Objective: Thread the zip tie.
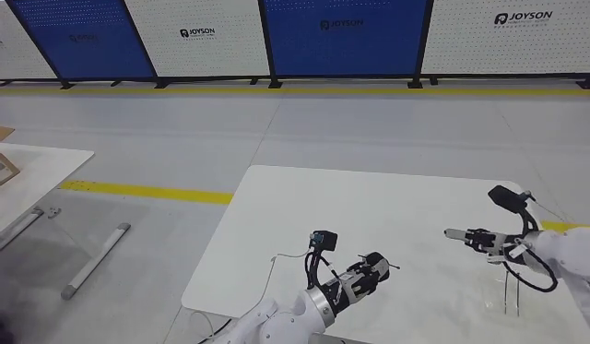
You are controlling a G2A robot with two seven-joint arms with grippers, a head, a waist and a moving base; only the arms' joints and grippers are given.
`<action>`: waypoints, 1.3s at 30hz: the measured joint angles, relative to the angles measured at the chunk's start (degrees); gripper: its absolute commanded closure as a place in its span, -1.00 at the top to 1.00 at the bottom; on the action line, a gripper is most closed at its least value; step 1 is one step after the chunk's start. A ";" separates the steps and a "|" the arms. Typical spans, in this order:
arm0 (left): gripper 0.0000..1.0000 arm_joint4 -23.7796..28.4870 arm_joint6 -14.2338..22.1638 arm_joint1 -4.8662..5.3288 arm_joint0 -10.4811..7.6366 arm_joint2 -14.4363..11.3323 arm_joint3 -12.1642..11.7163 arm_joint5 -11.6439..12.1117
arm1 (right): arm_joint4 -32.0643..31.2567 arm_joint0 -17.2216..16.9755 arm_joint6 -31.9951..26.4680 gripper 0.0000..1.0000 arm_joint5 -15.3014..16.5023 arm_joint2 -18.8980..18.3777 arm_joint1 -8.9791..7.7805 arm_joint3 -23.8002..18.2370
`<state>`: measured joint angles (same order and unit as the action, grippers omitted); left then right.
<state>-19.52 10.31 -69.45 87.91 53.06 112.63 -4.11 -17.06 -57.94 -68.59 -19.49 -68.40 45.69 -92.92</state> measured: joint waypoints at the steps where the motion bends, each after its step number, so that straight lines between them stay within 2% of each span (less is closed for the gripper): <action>1: -1.00 0.00 0.00 0.00 0.00 0.00 0.00 0.00 | -1.57 0.36 -1.33 1.00 0.01 -0.26 -0.16 0.23; 6: -1.00 0.00 0.00 0.00 0.00 0.00 0.00 0.00 | -13.81 2.90 -9.21 1.00 0.01 1.68 -0.71 1.84; 8: -1.00 0.00 0.00 0.00 0.00 0.00 0.00 0.00 | -16.23 3.40 -8.46 1.00 0.01 2.16 -0.53 1.71; 22: -1.00 0.00 0.00 0.00 0.00 0.00 0.00 0.00 | -15.80 3.30 -7.61 1.00 0.07 2.09 -0.49 1.62; 25: -1.00 0.00 0.00 0.00 0.00 0.00 0.00 0.00 | -12.24 2.82 -6.82 1.00 2.61 0.84 -0.43 1.96; 27: -1.00 0.00 0.00 0.00 0.00 0.00 0.00 0.00 | -9.74 2.81 -7.84 1.00 3.14 -0.41 -0.56 2.03; 29: -1.00 0.00 0.00 0.00 0.00 0.00 0.00 0.00 | -9.54 2.72 -8.90 1.00 2.63 -0.72 -0.65 1.95; 33: -1.00 0.00 0.00 0.00 0.00 0.00 0.00 0.00 | -13.06 3.93 -11.12 1.00 0.50 1.08 -0.54 2.90; 39: -1.00 0.00 0.00 0.00 0.00 0.00 0.00 0.00 | -12.92 3.90 -11.03 1.00 0.55 1.02 -0.54 2.88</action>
<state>-19.52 10.31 -69.45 87.91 53.06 112.63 -4.11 -29.99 -54.04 -79.62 -18.94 -67.38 45.16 -90.04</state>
